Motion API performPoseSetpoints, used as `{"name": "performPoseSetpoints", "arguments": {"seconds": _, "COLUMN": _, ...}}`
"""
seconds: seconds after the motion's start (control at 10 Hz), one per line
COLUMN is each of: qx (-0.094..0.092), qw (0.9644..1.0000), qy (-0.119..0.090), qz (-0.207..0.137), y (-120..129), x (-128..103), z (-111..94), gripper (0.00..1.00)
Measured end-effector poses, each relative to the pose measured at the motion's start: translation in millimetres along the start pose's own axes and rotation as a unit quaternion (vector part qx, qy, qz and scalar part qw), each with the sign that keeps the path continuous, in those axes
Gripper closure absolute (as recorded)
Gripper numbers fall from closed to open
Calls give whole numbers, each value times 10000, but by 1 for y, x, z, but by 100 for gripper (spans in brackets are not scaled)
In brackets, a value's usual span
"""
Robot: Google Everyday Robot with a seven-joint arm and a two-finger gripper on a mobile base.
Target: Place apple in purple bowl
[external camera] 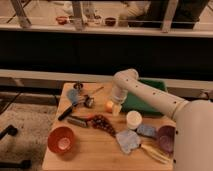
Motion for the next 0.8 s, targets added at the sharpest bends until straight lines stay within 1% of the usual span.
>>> {"name": "performPoseSetpoints", "arguments": {"seconds": 0.2, "qx": 12, "qw": 10000, "qy": 17, "qz": 84, "y": -3, "x": 8, "z": -1, "gripper": 20}}
{"name": "performPoseSetpoints", "arguments": {"seconds": 0.6, "qx": 51, "qw": 9995, "qy": 70, "qz": 292, "y": -9, "x": 31, "z": -5, "gripper": 20}}
{"name": "performPoseSetpoints", "arguments": {"seconds": 0.8, "qx": 54, "qw": 9993, "qy": 81, "qz": 355, "y": -10, "x": 38, "z": -5, "gripper": 20}}
